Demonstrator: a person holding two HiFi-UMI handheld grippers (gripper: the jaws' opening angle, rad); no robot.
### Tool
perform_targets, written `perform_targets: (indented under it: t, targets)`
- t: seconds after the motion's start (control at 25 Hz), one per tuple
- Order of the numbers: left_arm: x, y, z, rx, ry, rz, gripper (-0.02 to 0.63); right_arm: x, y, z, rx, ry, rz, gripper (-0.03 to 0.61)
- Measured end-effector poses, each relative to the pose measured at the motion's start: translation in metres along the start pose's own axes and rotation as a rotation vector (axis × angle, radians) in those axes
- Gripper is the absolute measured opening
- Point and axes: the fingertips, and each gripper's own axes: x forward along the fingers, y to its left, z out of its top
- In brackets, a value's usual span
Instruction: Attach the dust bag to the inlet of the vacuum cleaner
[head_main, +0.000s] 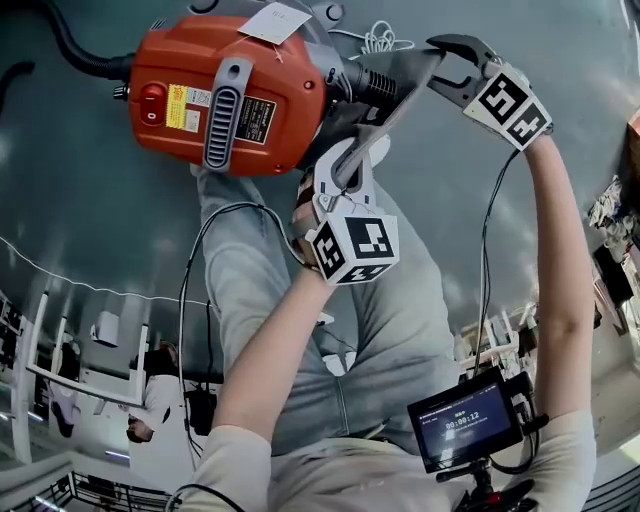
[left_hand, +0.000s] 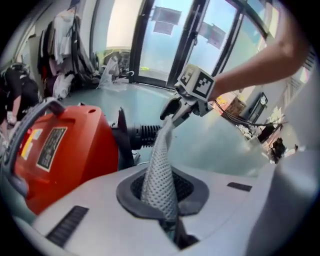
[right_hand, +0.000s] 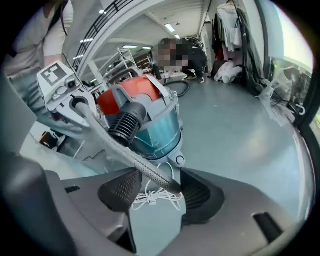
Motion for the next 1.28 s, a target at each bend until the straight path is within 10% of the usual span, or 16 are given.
perform_targets:
  t: [0.32, 0.4, 0.64, 1.04, 1.16, 1.28]
  targets:
    - [-0.020, -0.020, 0.026, 0.193, -0.102, 0.035, 0.015, -0.025, 0.001, 0.002, -0.448, 0.106, -0.123, 0.211]
    - [-0.022, -0.015, 0.030, 0.203, -0.115, 0.063, 0.015, -0.033, -0.008, 0.010, -0.434, 0.120, -0.196, 0.046]
    - [0.001, 0.004, 0.021, 0.237, -0.071, 0.128, 0.015, -0.008, -0.024, 0.006, -0.340, 0.180, -0.258, 0.040]
    - [0.011, 0.013, 0.021, -0.149, -0.003, 0.012, 0.015, -0.004, -0.050, 0.002, 0.538, -0.259, -0.044, 0.147]
    - [0.013, 0.020, 0.015, -0.250, 0.016, -0.018, 0.015, -0.058, -0.058, -0.004, 0.829, -0.577, 0.044, 0.181]
    - [0.012, 0.024, 0.012, -0.255, 0.024, -0.037, 0.015, -0.091, -0.022, 0.013, 0.803, -0.819, 0.132, 0.181]
